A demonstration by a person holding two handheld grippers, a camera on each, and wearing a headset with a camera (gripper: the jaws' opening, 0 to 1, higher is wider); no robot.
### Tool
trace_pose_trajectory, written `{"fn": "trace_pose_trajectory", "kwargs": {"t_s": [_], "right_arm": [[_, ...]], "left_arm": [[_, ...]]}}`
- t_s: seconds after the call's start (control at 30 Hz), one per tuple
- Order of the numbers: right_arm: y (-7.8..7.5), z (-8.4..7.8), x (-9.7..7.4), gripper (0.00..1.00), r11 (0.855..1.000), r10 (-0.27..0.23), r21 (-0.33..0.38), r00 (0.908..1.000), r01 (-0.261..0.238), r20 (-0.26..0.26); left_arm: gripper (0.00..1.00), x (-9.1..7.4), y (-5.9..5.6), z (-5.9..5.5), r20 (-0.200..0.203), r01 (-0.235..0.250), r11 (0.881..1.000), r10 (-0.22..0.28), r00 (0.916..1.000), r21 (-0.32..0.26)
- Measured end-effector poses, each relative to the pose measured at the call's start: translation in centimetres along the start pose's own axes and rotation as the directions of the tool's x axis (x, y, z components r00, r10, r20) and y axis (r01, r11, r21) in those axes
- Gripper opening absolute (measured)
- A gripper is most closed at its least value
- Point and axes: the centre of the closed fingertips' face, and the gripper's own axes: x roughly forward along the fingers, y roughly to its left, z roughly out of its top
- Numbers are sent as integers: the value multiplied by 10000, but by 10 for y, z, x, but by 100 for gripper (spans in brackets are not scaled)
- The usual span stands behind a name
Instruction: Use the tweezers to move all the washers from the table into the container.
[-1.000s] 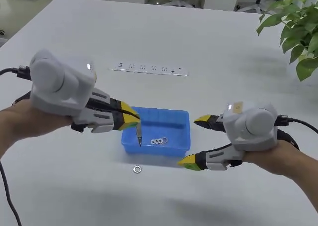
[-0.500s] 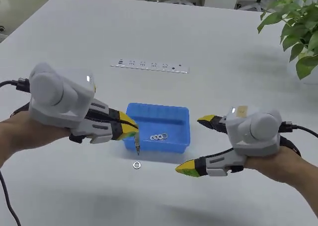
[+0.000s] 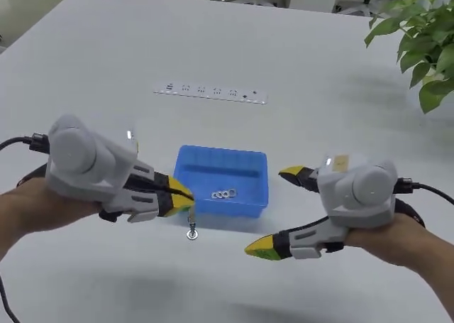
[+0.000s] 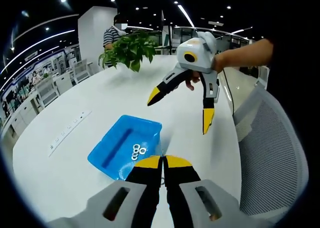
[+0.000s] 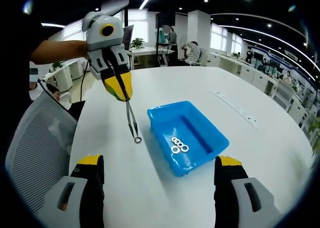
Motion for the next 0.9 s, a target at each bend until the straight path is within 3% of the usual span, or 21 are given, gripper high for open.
{"fn": "trace_pose_trajectory", "kwargs": {"t_s": [0.3, 0.9], "right_arm": [[3, -4, -1, 92, 10000, 69, -13, 9999, -69, -157], [5, -7, 1, 91, 9998, 199, 4, 9994, -199, -266]], "left_arm": [[5, 5, -1, -5, -108, 40, 10000, -39, 9999, 42], [5, 9, -3, -4, -133, 137, 9998, -135, 9998, 132]]}}
